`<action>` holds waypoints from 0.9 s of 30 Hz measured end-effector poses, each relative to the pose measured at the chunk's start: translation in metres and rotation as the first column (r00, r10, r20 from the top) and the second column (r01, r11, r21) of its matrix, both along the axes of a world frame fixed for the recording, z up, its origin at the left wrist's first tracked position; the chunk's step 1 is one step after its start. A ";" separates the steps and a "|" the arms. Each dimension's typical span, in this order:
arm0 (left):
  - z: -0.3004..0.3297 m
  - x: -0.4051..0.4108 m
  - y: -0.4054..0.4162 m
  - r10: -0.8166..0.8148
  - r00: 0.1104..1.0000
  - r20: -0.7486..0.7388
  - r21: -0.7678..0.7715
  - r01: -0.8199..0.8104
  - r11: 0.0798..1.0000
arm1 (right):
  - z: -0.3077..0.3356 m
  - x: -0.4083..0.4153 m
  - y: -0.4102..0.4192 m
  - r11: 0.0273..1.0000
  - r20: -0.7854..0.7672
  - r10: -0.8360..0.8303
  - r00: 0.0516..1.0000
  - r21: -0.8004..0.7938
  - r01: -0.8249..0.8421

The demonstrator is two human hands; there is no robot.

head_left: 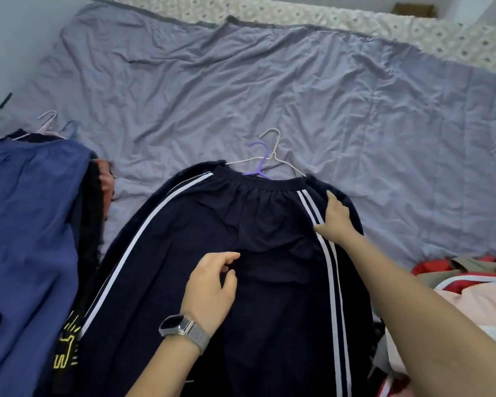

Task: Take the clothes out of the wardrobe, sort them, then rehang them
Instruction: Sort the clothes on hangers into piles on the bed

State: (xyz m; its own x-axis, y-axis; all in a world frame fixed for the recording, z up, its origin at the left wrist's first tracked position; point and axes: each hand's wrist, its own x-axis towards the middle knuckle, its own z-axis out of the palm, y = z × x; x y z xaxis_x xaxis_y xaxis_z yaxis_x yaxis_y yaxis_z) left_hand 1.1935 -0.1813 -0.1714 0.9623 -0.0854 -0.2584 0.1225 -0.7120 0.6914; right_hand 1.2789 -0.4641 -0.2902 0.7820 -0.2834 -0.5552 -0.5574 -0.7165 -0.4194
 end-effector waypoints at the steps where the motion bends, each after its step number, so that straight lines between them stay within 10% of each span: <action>1: -0.004 0.001 0.001 0.012 1.000 0.001 0.002 -0.012 1.000 | -0.006 0.008 0.000 0.999 -0.036 -0.038 0.999 0.032 0.039; 8: -0.005 0.005 0.015 0.085 0.996 -0.009 0.019 -0.085 0.996 | -0.001 0.039 0.026 0.974 -0.049 -0.119 0.992 0.186 0.126; 18: 0.044 0.014 0.049 0.105 0.968 0.229 0.032 -0.116 0.993 | 0.111 -0.067 0.088 0.985 0.406 0.081 0.910 -0.173 -0.011; 27: 0.093 0.011 0.130 -0.092 0.993 0.072 0.413 0.054 0.909 | 0.202 -0.177 0.120 0.974 0.313 -0.158 0.937 0.206 0.096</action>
